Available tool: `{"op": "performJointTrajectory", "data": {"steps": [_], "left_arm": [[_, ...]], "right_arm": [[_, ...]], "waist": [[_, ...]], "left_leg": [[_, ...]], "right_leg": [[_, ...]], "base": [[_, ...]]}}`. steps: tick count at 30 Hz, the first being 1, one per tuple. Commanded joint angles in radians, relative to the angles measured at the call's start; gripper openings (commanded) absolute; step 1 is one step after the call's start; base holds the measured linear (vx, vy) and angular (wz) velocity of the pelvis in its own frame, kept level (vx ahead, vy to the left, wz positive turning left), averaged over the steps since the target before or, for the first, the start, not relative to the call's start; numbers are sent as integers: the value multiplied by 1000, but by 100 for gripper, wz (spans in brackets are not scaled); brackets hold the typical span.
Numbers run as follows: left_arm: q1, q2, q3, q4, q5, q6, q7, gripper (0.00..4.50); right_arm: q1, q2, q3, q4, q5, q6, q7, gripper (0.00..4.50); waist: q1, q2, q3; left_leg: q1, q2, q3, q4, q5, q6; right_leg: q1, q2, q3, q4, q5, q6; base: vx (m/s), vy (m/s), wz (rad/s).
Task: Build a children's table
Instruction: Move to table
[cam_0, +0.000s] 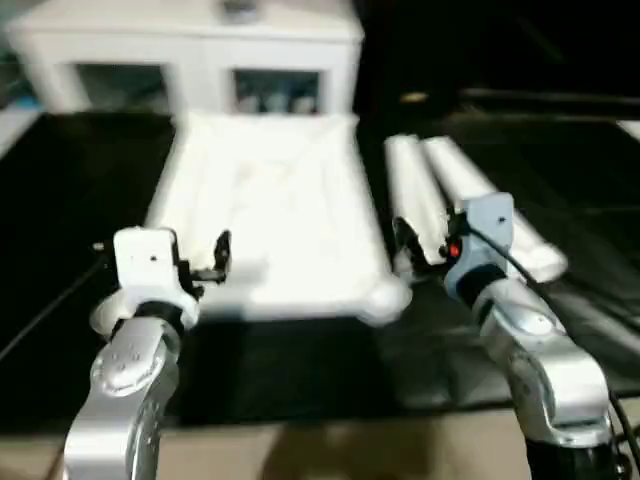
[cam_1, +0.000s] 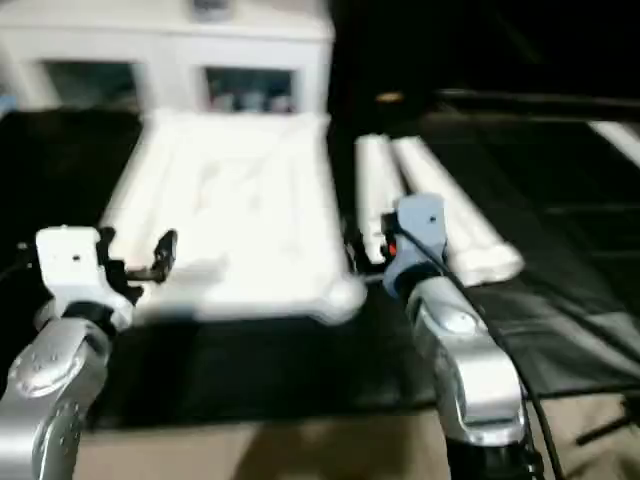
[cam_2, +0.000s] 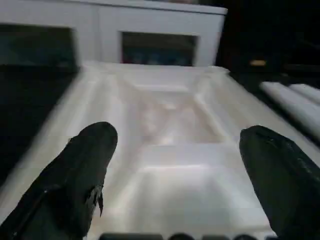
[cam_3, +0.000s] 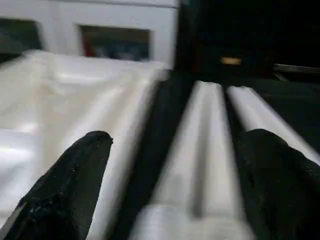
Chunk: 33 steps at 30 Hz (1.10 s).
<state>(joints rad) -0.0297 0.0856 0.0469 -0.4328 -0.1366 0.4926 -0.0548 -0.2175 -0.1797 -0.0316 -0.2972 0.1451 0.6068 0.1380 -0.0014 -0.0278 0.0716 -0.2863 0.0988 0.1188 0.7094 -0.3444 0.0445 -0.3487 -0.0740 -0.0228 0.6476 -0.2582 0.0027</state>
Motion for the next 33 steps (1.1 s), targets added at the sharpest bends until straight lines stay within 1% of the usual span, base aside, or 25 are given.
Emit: {"op": "performJointTrajectory", "data": {"steps": [1,2,3,4,5,6,7,8,9,10,11,12,13,14,16,18,19,20,21,22,23,25,27,29,33], "left_arm": [[-5,18,19,-7,3,-13,-2,446],[-5,18,19,-7,3,-13,-2,446],[-8,27,9,-2,2,-24,-19,446],[-8,27,8,-2,-6,-32,-29,446],[-10,35,2,-2,-7,-27,-40,446],[-12,44,-4,1,-6,-21,-50,446],[-14,60,-18,6,-1,-25,-71,446],[-16,86,-41,12,6,-32,-107,446],[-16,116,-68,13,2,-36,-160,446],[-17,128,-77,13,-4,-33,-183,446],[-19,159,-98,9,-33,-13,-246,446],[-24,199,-122,4,-79,21,-333,446],[-27,210,-128,3,-89,29,-354,446],[-35,233,-140,10,-90,29,-384,446],[-67,287,-172,36,-88,16,-462,446],[-88,311,-193,58,-82,6,-499,446],[-105,324,-210,78,-72,-22,-533,446],[-121,335,-226,93,-73,-33,-569,446],[-121,335,-226,94,-74,-33,-570,446],[-136,343,-241,108,-77,-41,-602,446],[-157,355,-265,124,-88,-39,-649,446],[-199,381,-317,153,-109,-32,-741,446],[-230,392,-356,174,-121,6,-793,418],[-245,393,-374,190,-122,30,-810,418],[-288,410,-434,231,-104,69,-870,376]], "right_arm": [[-6,6,14,-6,-11,-22,1,441],[-6,6,14,-6,-11,-22,1,441],[-3,7,12,-5,0,-10,14,441],[-2,4,12,-6,5,2,23,441],[-1,-12,20,-6,3,17,39,441],[0,-25,27,-7,4,29,51,441],[2,-44,37,-8,4,39,68,441],[4,-64,46,-8,10,45,92,441],[6,-76,46,-13,25,44,114,441],[6,-87,50,-15,28,42,129,441],[7,-123,66,-20,23,32,169,441],[9,-169,82,-24,18,21,218,441],[10,-181,85,-24,17,19,230,441],[12,-202,83,-25,20,17,256,441],[16,-254,65,-30,47,20,330,441],[17,-290,68,-30,52,12,362,441],[20,-319,73,-33,55,1,393,441],[23,-343,71,-36,65,-1,421,441],[23,-343,71,-36,65,-1,422,441],[26,-367,70,-38,74,0,449,441],[32,-402,71,-43,91,4,493,441],[48,-468,75,-59,122,15,591,441],[65,-511,77,-75,143,18,654,450],[75,-531,77,-83,157,21,682,450],[101,-583,78,-111,205,39,759,450]], "waist": [[42,-31,-66],[43,-17,-55],[44,-8,-56],[47,27,-53],[46,48,-56],[28,92,-71],[2,93,-69],[9,93,-103],[21,86,-115],[26,66,-114],[30,47,-114],[53,26,-100],[57,26,-99],[62,40,-98],[52,48,-80],[45,57,-73],[42,53,-68],[41,59,-60],[40,60,-57],[37,55,-56],[39,69,-57],[40,66,-55],[36,66,-65],[35,65,-68],[31,71,-64]], "left_leg": [[-150,10,-32,44,78,38],[-148,18,-31,32,150,13],[-151,28,-32,11,206,10],[-153,52,-33,-73,323,19],[-131,65,-29,-121,353,26],[-72,114,-69,-158,351,63],[-62,155,-116,-164,399,172],[16,210,-164,-113,702,270],[15,196,-170,-84,1161,253],[-7,147,-149,-85,1267,189],[-29,111,-128,-84,1168,158],[-100,43,-43,-106,607,65],[-108,48,-36,-119,462,40],[-107,55,-34,-128,348,18],[-99,77,-27,-160,52,-37],[-87,87,-18,-172,-125,-73],[-88,90,-17,-179,-166,-85],[-82,93,-12,-187,-257,-120],[-68,94,-13,-186,-337,-147],[-68,92,-15,-189,-362,-158],[-68,92,-17,-191,-366,-163],[-58,94,-18,-194,-407,-162],[-78,95,-16,-200,-318,-138],[-83,95,-9,-196,-250,-111],[-80,95,-4,-193,-252,-95]], "right_leg": [[179,-156,154,-139,-330,-276],[154,-141,117,-148,-221,-333],[145,-130,91,-151,-192,-351],[127,-82,30,-136,-144,-332],[116,-52,-4,-132,-125,-293],[76,18,-48,-63,-16,-175],[35,35,-49,2,20,-134],[-36,-8,-4,31,66,-57],[-45,-35,29,17,206,27],[-40,-47,45,-15,295,61],[-27,-48,51,-39,332,55],[18,-55,48,-59,359,-9],[29,-64,50,-61,347,-28],[30,-65,47,-62,316,-53],[21,-49,40,-76,119,-132],[11,-44,42,-88,-68,-163],[10,-45,43,-91,-126,-162],[2,-47,43,-103,-266,-142],[-10,-52,47,-115,-374,-118],[-10,-55,47,-122,-428,-103],[-8,-56,47,-120,-436,-96],[-12,-56,47,-131,-468,-78],[8,-58,46,-118,-355,-97],[7,-59,47,-113,-281,-121],[2,-62,48,-122,-349,-134]], "base": [[211,-30,-2],[197,-25,-4],[180,-9,-6],[180,-9,-6],[217,54,-1],[217,114,1],[217,114,1],[178,86,-4],[66,75,-6],[66,75,-6],[-63,81,-7],[0,0,0],[0,0,0],[0,0,0],[-65,-13,0],[-79,-7,2],[-82,-4,0],[-83,9,-2],[-88,14,-1],[-88,14,-1],[-73,16,-4],[0,0,0],[0,0,0],[0,0,0],[0,0,0]]}}
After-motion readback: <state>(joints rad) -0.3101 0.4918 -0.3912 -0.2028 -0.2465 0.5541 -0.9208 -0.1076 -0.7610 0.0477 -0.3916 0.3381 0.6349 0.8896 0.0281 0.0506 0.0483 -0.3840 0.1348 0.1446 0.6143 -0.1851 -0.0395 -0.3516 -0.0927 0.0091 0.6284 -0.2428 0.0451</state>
